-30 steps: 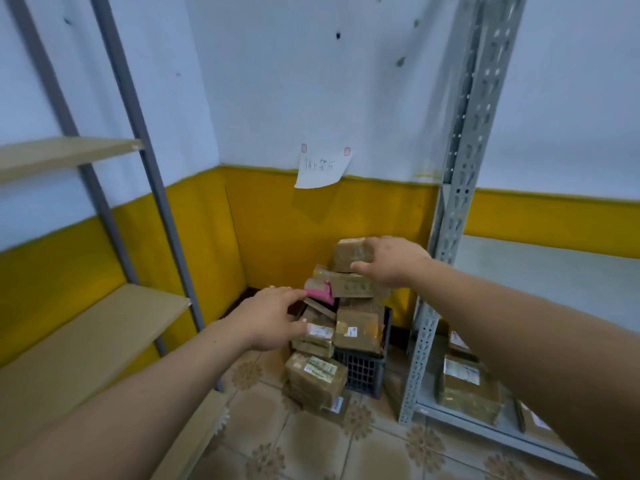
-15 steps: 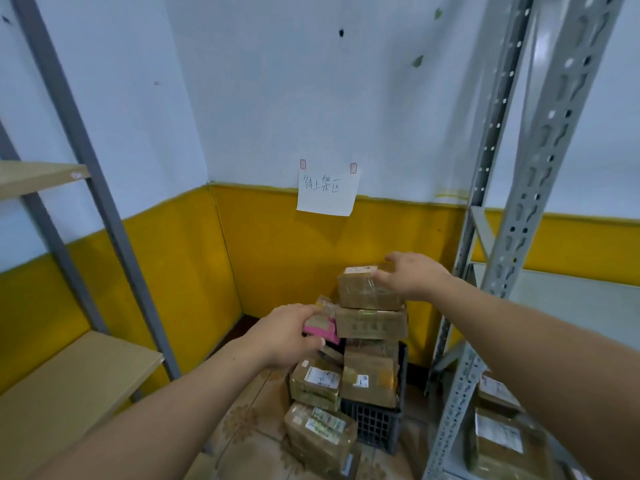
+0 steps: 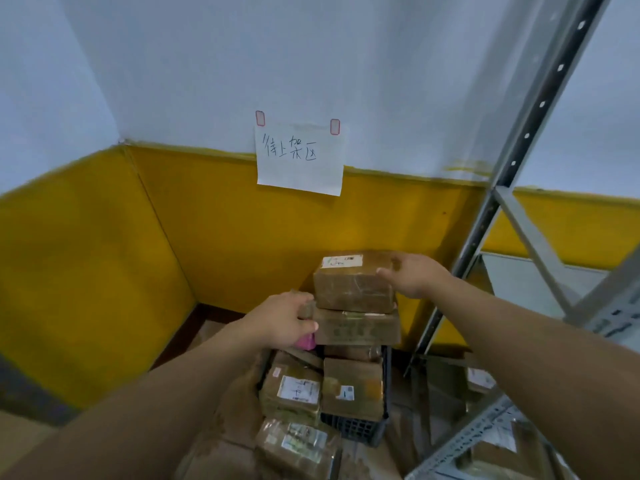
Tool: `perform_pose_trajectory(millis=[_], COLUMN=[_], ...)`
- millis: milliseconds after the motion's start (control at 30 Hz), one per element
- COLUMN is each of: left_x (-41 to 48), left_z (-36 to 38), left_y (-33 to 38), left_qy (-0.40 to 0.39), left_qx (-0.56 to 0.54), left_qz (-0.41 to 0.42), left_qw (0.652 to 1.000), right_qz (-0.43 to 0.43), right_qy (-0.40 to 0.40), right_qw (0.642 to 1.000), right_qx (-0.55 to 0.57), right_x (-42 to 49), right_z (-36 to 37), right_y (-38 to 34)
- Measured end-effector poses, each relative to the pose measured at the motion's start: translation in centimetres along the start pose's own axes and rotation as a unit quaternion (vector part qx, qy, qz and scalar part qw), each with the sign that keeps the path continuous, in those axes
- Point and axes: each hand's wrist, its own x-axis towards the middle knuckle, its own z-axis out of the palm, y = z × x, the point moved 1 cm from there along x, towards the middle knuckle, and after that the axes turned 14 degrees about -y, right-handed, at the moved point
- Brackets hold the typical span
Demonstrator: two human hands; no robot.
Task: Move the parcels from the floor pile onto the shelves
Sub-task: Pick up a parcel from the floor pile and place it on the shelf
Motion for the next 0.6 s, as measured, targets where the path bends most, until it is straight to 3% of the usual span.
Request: perform_pose_trajectory(millis=[200, 600], left_x=[9.2, 24.9], left_z=[-5.2, -6.6], left_y=[-4.3, -6.7], left_qy=[-0.059, -0.109], left_qx=[-0.037, -0.132], left_qz=[-0.009, -0.057], left_qw=[0.998, 0.984], right_qz=[0.083, 0.092], right_qy=[-0.03, -0.118], right_qw=[0.995, 0.986], right_qx=[0.037, 0.069], right_x=[6.2, 22.5], right_z=[-0.6, 0.2], right_y=[-0.4, 3.5])
